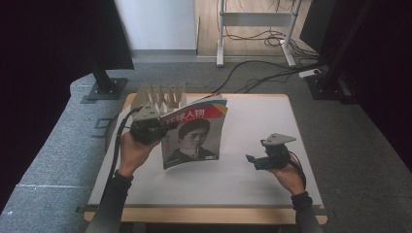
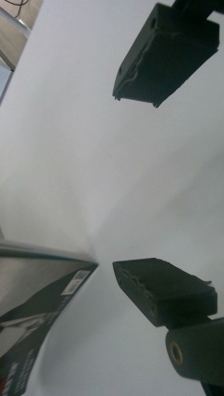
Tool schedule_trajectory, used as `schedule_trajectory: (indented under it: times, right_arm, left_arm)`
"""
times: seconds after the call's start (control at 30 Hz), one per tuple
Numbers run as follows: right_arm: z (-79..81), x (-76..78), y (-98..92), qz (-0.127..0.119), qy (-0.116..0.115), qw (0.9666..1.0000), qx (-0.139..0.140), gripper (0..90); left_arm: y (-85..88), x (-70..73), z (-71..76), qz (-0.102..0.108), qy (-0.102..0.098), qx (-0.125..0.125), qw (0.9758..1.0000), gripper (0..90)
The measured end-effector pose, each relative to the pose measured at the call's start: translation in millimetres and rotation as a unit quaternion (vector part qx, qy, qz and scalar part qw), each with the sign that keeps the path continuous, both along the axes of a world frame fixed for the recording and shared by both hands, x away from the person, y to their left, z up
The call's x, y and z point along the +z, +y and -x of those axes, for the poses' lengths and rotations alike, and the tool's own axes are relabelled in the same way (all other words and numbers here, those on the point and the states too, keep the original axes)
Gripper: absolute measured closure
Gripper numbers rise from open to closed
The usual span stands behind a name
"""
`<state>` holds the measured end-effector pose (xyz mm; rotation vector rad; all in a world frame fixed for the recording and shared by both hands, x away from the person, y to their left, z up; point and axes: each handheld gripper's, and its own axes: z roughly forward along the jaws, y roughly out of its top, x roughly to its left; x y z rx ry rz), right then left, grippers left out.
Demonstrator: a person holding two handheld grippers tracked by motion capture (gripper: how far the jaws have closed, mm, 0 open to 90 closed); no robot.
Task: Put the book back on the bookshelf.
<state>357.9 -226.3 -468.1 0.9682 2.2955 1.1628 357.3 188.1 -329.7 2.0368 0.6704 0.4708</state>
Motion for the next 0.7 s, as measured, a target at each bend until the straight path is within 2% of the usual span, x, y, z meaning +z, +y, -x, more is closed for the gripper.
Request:
schedule_trajectory:
  times: [0.2,0.43,0.53,0.7]
  right_arm:
    - [4.4,-13.1,-4.2,0.001,0.009,0.9999,-0.007,12.0]
    - [7.5,-30.0,-4.0,0.004,0.025,0.9996,-0.011,4.3]
    - [7.8,-36.7,-1.4,0.008,0.035,0.9993,-0.011,0.4]
    - [8.4,-47.6,2.9,0.017,0.049,0.9986,-0.007,0.0]
  left_arm:
    - [13.1,5.0,4.1,0.0,0.002,0.016,0.9999,86.9]
    - [34.1,10.8,10.0,0.006,0.003,0.043,0.9991,86.9]
    - [44.9,13.1,12.8,0.005,0.002,0.057,0.9983,86.9]
    - [64.4,15.6,16.5,0.0,0.0,0.089,0.9961,86.9]
